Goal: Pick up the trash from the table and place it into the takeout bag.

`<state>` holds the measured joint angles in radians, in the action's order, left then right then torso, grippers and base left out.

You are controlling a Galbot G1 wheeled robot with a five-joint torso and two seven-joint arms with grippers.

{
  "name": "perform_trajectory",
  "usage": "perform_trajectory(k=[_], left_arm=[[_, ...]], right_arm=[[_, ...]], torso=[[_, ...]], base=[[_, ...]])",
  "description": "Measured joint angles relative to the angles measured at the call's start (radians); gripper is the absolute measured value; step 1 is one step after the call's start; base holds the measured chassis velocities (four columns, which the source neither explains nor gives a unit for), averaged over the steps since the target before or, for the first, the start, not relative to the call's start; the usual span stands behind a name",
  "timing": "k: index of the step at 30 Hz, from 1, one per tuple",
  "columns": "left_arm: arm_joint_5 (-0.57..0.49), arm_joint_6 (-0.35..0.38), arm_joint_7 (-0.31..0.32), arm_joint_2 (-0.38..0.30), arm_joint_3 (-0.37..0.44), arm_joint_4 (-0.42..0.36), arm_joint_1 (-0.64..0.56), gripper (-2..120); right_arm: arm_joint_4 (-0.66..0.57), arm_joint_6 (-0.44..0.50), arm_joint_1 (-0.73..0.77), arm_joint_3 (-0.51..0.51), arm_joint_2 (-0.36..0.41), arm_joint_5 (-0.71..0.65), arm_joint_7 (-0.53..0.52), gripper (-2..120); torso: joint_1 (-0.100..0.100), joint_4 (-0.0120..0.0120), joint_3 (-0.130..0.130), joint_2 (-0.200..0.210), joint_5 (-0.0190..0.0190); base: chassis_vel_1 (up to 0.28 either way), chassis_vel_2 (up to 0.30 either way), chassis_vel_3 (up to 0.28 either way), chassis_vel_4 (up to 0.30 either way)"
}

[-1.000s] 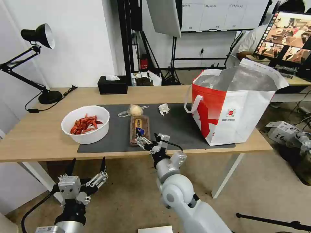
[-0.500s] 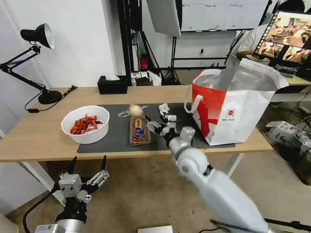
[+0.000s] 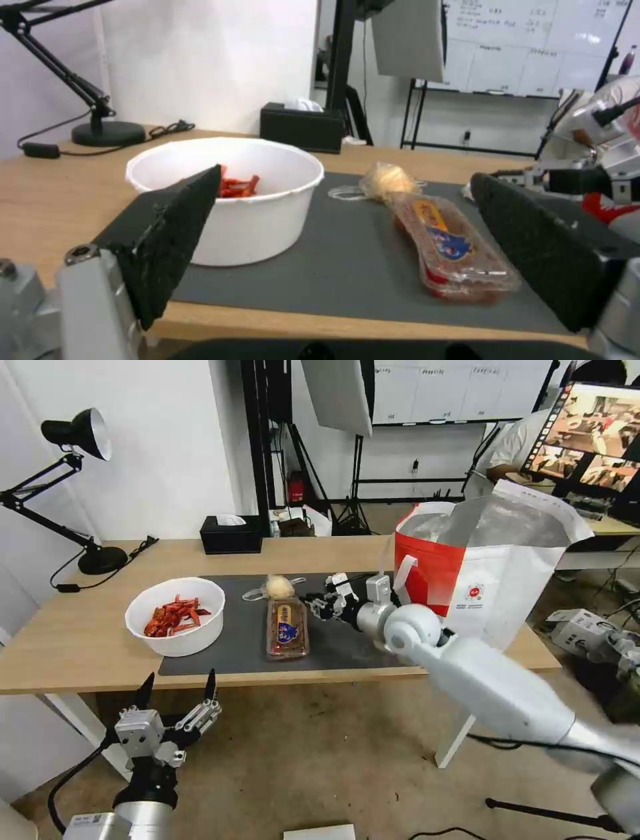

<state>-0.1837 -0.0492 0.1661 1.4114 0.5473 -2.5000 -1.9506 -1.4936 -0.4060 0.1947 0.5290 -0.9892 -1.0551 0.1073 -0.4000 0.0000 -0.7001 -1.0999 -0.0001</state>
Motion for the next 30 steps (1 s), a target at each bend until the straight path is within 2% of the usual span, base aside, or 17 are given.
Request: perform_trajectory(k=[1,7,9,17,30], left_arm=[[-0.005,0.002,0.001,-0.001,0.0,0.0,0.005,100],[-0.046,0.04,0.007,-0.014,-0.014,0.0,0.037,100],[-0.089,0.076,0.02,-0.04,-0.023,0.0,0.066,100],[-0.249,0.17,0.06,-0.147,-0.016,0.0,0.16,100],[-0.342,0.23,0.064,-0.248,-0.029,0.004,0.269,100]], right_arm=[[0.02,-0.003,-0.026,0.023,-0.002,0.0,0.032,0],[0.08,-0.007,-0.098,0.107,-0.018,0.004,0.107,0],[0.101,-0.008,-0.117,0.131,-0.03,0.007,0.122,0],[0.138,-0.025,-0.135,0.165,-0.072,0.009,0.124,0],[0.174,-0.044,-0.16,0.199,-0.086,0.012,0.109,0]], torso=[[0.0,0.0,0.0,0.0,0.0002],[0.0,0.0,0.0,0.0,0.0],[0.0,-0.0001,0.0,0.0,0.0],[0.0,0.0,0.0,0.0,-0.0001],[0.0,0.0,0.0,0.0,0.0001]], base=[[0.0,0.0,0.0,0.0],[0.0,0.0,0.0,0.0],[0.0,0.0,0.0,0.0],[0.0,0.0,0.0,0.0],[0.0,0.0,0.0,0.0]])
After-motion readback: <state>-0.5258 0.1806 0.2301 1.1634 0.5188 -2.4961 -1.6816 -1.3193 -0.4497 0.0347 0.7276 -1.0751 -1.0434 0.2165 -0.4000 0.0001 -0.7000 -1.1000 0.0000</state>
